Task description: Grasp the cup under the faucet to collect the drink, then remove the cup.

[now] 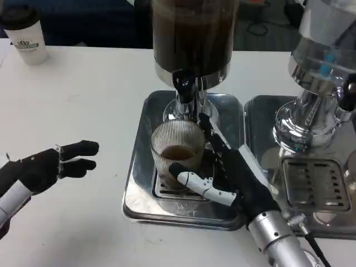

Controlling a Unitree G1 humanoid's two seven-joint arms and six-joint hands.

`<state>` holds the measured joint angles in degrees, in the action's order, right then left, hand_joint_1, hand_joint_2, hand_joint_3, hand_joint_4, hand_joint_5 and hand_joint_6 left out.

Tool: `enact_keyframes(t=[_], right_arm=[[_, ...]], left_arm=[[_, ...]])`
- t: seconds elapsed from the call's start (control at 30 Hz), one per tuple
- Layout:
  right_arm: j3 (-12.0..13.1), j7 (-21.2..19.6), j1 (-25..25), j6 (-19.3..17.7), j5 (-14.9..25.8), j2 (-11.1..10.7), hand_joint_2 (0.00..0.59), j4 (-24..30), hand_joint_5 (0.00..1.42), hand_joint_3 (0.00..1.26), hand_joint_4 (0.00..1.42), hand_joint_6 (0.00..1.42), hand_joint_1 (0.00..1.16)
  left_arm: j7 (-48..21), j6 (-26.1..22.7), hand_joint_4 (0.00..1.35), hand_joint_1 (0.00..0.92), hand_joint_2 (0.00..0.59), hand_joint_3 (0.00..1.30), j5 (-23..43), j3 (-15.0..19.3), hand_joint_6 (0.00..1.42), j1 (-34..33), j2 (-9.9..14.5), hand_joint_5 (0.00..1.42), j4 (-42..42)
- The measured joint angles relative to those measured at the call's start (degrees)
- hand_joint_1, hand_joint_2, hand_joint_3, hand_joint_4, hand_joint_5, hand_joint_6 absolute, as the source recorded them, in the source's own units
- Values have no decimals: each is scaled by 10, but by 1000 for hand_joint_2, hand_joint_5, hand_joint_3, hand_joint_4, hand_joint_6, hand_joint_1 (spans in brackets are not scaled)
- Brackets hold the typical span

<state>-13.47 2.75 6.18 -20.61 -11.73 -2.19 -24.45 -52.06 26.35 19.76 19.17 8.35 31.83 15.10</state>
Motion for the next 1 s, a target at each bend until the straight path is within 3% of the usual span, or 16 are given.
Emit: enact_keyframes(t=[0.3, 0.63, 1.0], right_arm=[[-9, -20, 13, 3, -23, 3, 183, -9, 0, 0, 0, 309, 688], [-24, -50, 5, 37, -57, 4, 183, 24, 182, 0, 0, 475, 710], [-27, -54, 11, 42, -57, 3, 182, 22, 227, 0, 0, 506, 691]], left_arm=[[0, 0, 188, 0, 82, 281, -2, -2, 242, 0, 5, 240, 13], [4, 0, 213, 0, 91, 302, -3, -2, 257, 0, 10, 253, 15], [5, 0, 247, 0, 100, 332, -6, -5, 272, -3, 15, 265, 26]])
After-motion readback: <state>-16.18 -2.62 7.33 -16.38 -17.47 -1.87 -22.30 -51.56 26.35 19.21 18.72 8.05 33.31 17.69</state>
